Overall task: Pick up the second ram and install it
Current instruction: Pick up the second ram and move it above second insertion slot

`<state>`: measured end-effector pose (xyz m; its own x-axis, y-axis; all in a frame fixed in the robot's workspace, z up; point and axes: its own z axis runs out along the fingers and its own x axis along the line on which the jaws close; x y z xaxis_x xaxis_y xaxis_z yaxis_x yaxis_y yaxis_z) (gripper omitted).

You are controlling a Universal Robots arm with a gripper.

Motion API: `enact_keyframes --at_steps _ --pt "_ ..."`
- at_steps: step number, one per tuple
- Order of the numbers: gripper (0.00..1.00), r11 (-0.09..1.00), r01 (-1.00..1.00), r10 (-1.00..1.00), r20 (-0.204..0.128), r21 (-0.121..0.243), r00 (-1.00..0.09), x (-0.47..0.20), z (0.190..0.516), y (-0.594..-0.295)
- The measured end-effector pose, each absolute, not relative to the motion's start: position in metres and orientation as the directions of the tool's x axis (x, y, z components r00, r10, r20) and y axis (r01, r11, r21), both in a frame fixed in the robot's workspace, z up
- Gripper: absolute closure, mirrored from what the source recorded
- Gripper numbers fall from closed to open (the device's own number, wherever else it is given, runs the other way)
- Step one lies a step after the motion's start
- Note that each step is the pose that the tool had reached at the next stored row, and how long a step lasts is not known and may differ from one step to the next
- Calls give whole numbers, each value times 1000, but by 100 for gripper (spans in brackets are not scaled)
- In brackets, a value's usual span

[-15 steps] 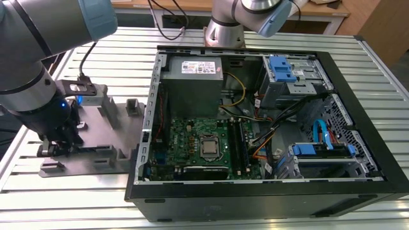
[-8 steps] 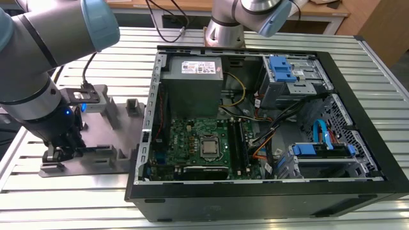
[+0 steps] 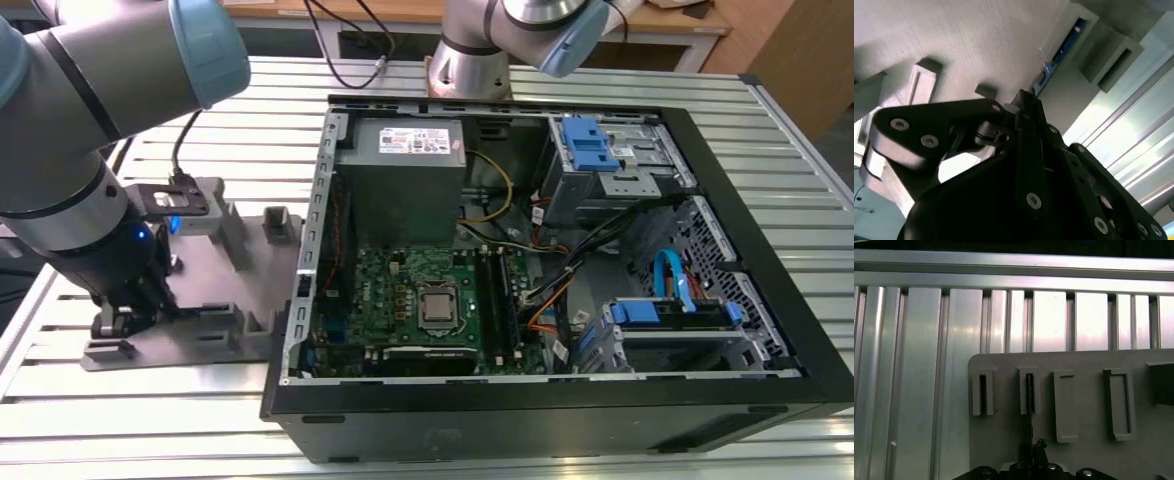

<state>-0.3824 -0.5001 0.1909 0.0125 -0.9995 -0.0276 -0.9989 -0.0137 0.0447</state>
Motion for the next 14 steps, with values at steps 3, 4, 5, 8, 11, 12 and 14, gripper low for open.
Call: enact_keyframes --at_steps 3,4,5,8,11,12,14 --pt "89 -14 -999 -1000 -28 45 13 -382 191 -500" --pt "89 -14 -999 -1000 -28 45 13 -382 191 -500" --pt "89 -14 -999 -1000 -28 45 13 -382 191 -500" --pt "89 -14 -999 -1000 -28 45 13 -382 191 -500" --pt "89 -14 -999 -1000 -28 45 13 -382 191 -500" --pt "89 -14 -999 -1000 -28 45 13 -382 191 -500" --pt "89 -14 -999 -1000 -28 45 13 -382 191 -500"
